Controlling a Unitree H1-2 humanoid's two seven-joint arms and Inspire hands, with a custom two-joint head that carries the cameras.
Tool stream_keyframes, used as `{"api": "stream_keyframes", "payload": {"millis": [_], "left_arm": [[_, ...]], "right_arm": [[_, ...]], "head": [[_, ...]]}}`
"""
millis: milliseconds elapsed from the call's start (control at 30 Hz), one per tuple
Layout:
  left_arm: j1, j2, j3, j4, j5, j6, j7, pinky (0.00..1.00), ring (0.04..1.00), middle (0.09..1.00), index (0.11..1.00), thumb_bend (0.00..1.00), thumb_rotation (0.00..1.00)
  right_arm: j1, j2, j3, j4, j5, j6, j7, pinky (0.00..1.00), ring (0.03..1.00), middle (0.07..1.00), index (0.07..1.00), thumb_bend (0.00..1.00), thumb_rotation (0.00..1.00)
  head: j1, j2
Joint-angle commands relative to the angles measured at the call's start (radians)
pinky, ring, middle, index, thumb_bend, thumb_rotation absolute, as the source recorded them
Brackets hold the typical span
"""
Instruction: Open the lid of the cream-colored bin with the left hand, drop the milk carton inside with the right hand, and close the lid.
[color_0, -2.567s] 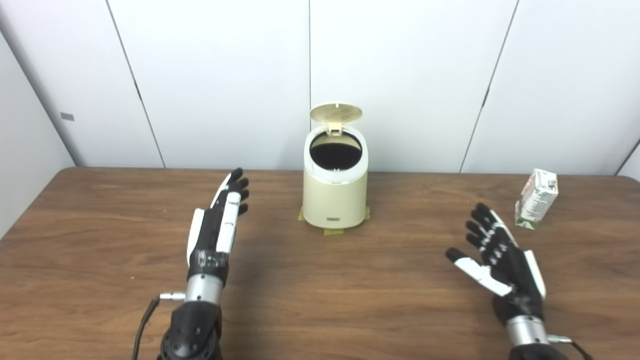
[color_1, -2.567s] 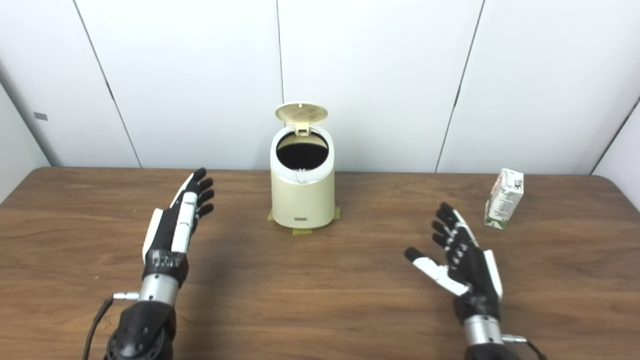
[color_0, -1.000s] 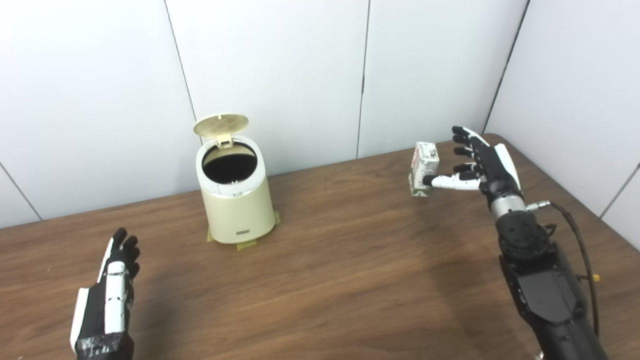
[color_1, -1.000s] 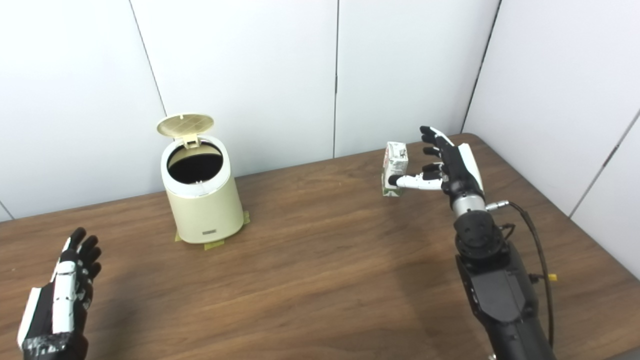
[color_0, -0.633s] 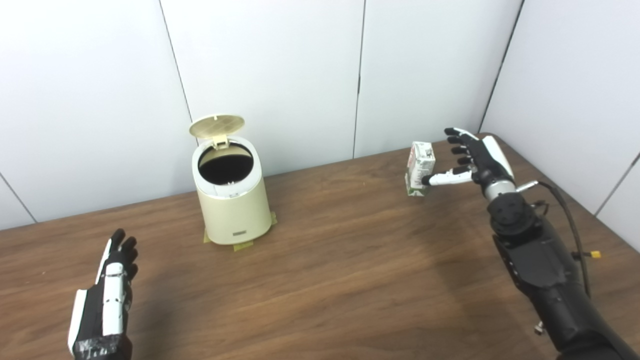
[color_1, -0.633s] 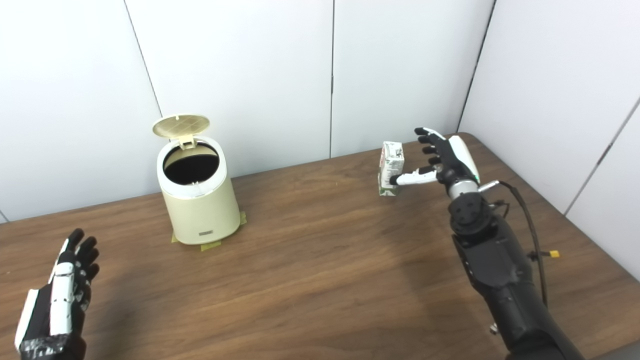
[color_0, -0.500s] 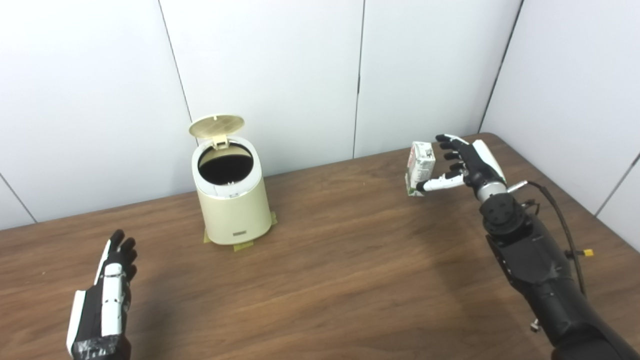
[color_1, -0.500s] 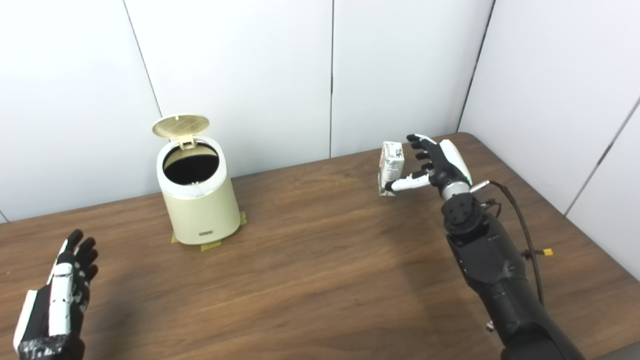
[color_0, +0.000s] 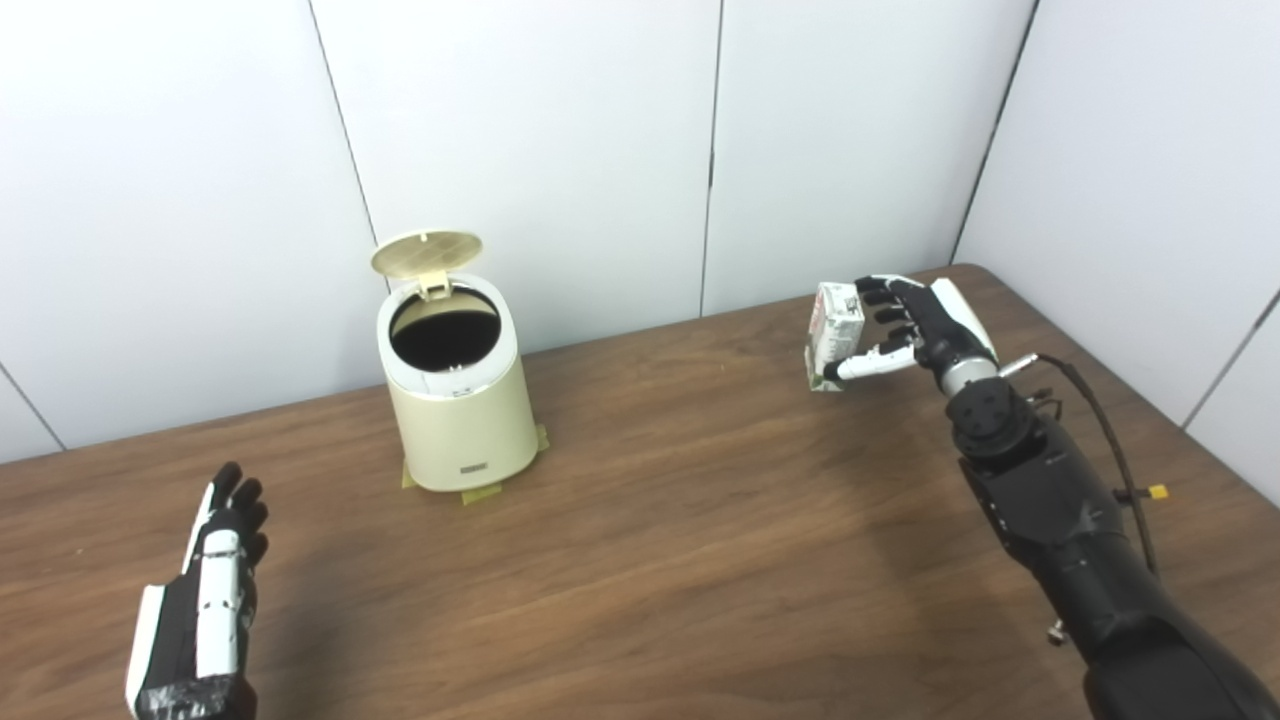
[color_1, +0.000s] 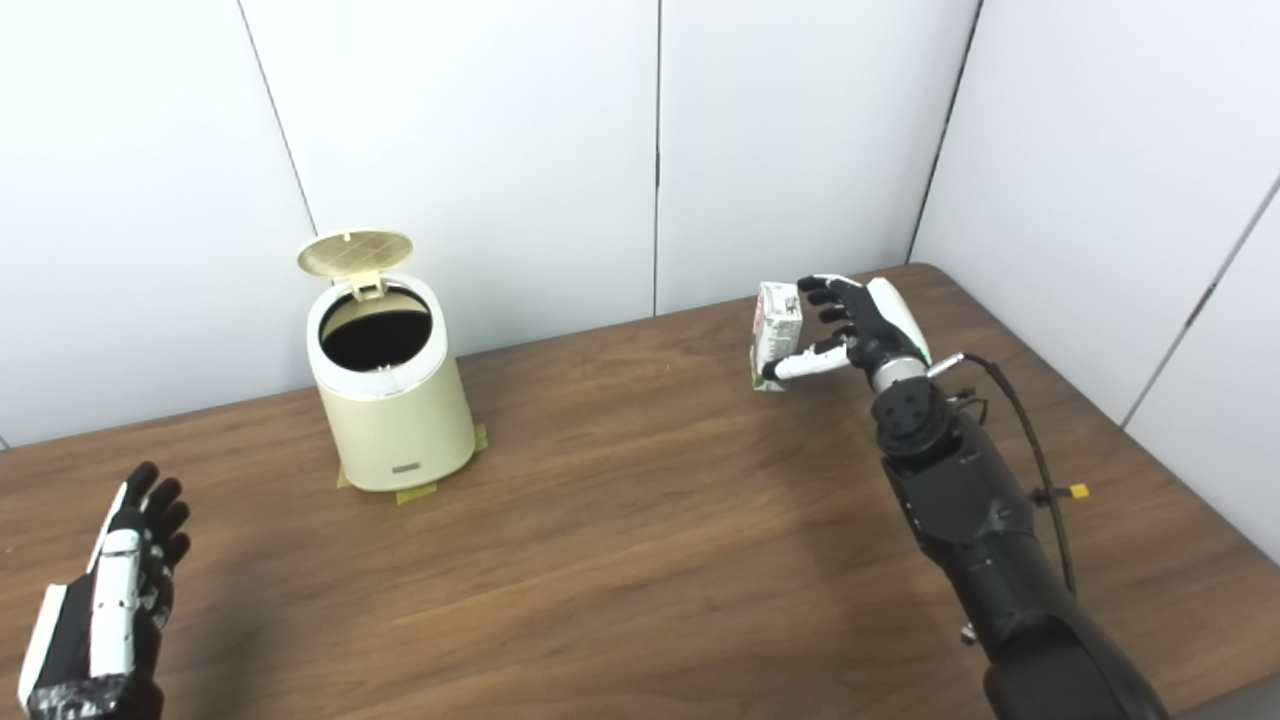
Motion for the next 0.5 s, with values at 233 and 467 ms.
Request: {"api": "stream_keyframes", "payload": {"millis": [233, 467], "left_arm": [[-0.022, 0.015, -0.017, -0.034, 0.009, -0.007, -0.011, 1.0, 0.993, 0.977, 1.0, 0.23, 1.0], [-0.014, 0.012, -0.017, -0.036, -0.006, -0.005, -0.012, 1.0, 0.989, 0.975, 1.0, 0.25, 1.0]], "right_arm": [[-0.071, -0.022, 0.005, 0.003, -0.017, -0.064, -0.037, 0.7, 0.771, 0.789, 0.773, 0.9, 0.01], [-0.072, -0.022, 0.01, -0.005, -0.021, -0.091, -0.044, 0.69, 0.745, 0.764, 0.752, 0.9, 0.01]], "head": [[0.002, 0.001], [0.008, 0.006]]}}
